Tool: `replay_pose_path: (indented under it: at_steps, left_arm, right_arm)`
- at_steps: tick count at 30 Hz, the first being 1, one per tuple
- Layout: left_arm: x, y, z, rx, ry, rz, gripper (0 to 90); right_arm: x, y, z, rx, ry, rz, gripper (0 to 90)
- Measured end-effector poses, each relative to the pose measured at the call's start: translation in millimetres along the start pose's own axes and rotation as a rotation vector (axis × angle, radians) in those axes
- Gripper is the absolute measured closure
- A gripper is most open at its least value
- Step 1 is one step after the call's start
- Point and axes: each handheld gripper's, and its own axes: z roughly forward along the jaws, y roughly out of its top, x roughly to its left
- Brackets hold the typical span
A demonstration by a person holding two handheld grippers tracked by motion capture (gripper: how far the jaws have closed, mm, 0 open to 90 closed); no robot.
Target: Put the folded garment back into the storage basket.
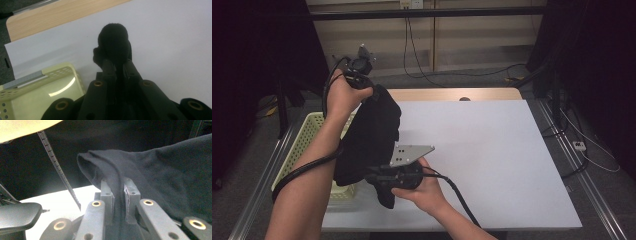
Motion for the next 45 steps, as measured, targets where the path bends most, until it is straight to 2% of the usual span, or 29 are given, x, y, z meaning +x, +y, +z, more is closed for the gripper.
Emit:
replay_pose_path:
  at_steps: [11, 16, 18, 25, 30, 33, 41, 45]
  left_arm:
    - [13.4, -2.4, -9.3, 0.01, 0.005, -0.021, 83.5]
    - [16.5, -1.6, -14.9, 0.014, 0.012, -0.005, 83.4]
    - [17.8, -2.0, -17.0, 0.006, 0.012, -0.025, 83.5]
    - [26.3, -3.2, -21.4, 0.017, 0.026, -0.03, 83.5]
    - [31.0, -3.8, -24.8, 0.019, 0.039, -0.048, 83.5]
    - [34.5, -3.3, -26.4, 0.018, 0.038, -0.043, 83.5]
    - [42.2, -2.3, -28.6, 0.013, 0.039, -0.063, 83.5]
    - [44.7, -2.0, -31.4, 0.02, 0.052, -0.064, 83.5]
  right_arm:
    - [2.8, 8.6, 12.7, -0.015, 0.017, 0.003, 81.1]
    - [3.5, 14.9, 18.1, -0.022, 0.022, -0.004, 81.1]
    - [4.0, 17.0, 20.4, -0.023, 0.023, -0.004, 81.1]
    - [5.9, 21.8, 26.8, -0.026, 0.029, -0.019, 81.2]
    - [5.5, 22.9, 31.6, -0.022, 0.033, -0.015, 81.1]
    - [5.2, 23.6, 34.4, -0.032, 0.041, -0.012, 81.1]
    - [2.8, 25.1, 43.5, -0.042, 0.045, -0.007, 81.1]
    - [1.3, 27.4, 45.3, -0.045, 0.043, -0.007, 81.1]
